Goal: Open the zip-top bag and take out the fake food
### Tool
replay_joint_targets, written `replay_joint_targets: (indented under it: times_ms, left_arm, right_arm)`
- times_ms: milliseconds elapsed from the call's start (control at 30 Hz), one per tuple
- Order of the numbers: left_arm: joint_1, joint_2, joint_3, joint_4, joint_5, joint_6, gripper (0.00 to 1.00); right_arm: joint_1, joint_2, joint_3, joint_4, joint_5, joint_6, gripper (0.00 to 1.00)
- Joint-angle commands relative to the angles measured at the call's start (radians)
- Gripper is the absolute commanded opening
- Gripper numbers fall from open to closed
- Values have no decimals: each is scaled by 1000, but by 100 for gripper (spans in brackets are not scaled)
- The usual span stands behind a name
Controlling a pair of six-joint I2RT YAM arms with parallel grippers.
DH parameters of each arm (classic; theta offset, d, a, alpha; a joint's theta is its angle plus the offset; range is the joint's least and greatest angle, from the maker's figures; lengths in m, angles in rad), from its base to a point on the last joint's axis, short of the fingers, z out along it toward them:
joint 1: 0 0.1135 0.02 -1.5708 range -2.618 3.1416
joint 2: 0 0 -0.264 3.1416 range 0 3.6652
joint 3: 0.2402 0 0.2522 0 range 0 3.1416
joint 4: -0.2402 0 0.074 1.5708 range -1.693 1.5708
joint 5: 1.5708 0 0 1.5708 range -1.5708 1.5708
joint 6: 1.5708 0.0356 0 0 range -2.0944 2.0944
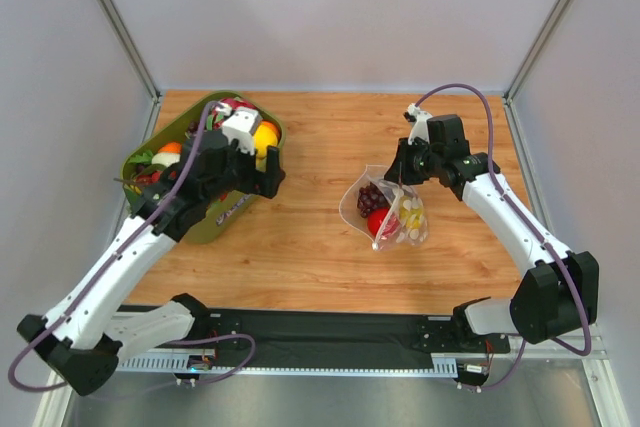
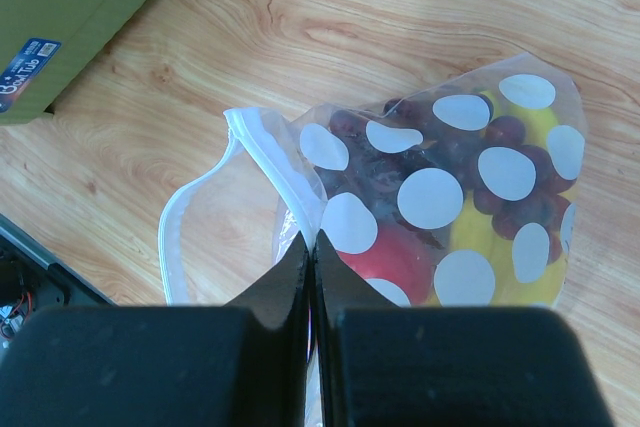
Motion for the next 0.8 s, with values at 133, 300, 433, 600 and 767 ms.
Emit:
replay_joint_targets:
  times_ms: [133, 300, 433, 600, 767]
  left_arm:
    - [-210, 194, 20, 258, 164, -2, 99]
    - [-315, 355, 32, 418, 240, -61, 99]
    - [-373, 495, 83, 452, 235, -55, 99]
    - [-387, 558, 72, 516, 274, -87, 99]
    - [-399, 641, 46, 613, 280, -116, 99]
  right_arm:
    - [-7, -30, 19, 11, -5, 1, 0]
    - [-7, -36, 22, 6, -11, 4, 0]
    - [-7, -44, 19, 0, -8, 4, 0]
    - [-7, -53, 10, -7, 1, 2, 0]
    - [-9, -51, 8, -7, -10, 7, 0]
